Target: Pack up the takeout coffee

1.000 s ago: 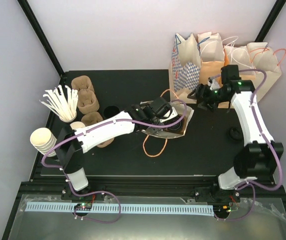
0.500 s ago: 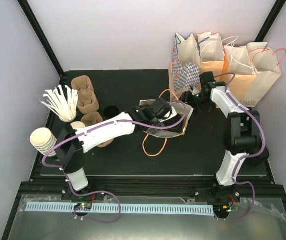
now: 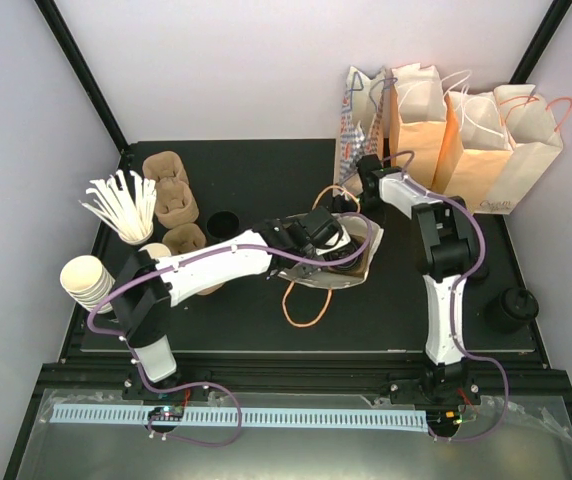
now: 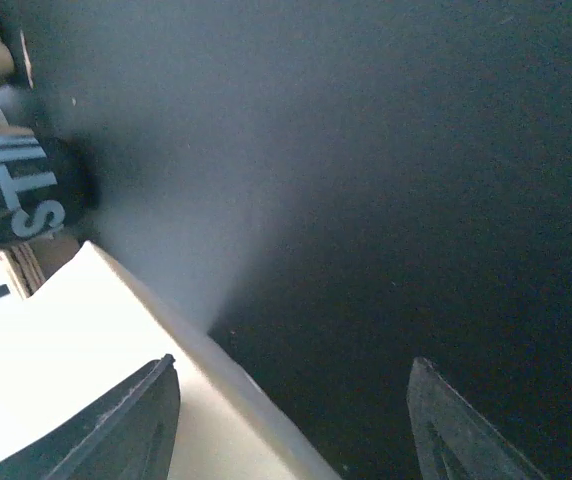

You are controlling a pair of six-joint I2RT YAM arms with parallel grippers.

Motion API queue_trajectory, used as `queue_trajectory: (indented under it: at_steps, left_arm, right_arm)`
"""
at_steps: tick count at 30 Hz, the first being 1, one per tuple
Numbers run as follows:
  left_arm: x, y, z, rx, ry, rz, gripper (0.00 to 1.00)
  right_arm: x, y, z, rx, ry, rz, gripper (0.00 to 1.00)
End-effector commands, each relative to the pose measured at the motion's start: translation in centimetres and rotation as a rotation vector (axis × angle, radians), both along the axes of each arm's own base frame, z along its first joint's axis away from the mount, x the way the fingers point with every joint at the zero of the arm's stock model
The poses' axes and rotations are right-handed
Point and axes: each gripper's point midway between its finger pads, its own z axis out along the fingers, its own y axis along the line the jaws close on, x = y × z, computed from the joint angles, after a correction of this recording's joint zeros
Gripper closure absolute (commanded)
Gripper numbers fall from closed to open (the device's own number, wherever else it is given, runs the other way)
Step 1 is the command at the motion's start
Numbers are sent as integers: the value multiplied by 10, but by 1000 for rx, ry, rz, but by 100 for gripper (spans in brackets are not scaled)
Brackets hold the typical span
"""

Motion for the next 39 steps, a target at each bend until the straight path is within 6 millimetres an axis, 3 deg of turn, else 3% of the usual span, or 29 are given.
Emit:
queue_trajectory:
  at_steps: [1,6,14,22,28,33,39]
  left_arm:
    - [-9,-1,8,-25,10,-1,59]
    - [-9,4,6,-15,-6,8,59]
    - [-8,20,-4,10,9,41,59]
    - [-28,26,-2,-27,100,70,59]
    - [-33,32,-13,5,122,89,59]
    - [-38,32,-4,-22,130,85,59]
    - [-57,41,-20,10,158,88,60]
  right_arm:
    - [-9,18,-11,51,-6,110,35]
    - [-26,25,-19,71,2,153,35]
    - [-43,16,-20,23,-46,168,35]
    - [-50,18,0,13,-150,187,35]
    - [-56,28,16,35,-203,192,36]
    - [-56,23,30,10,-244,166,36]
    - [-70,15,40,-41,-294,148,34]
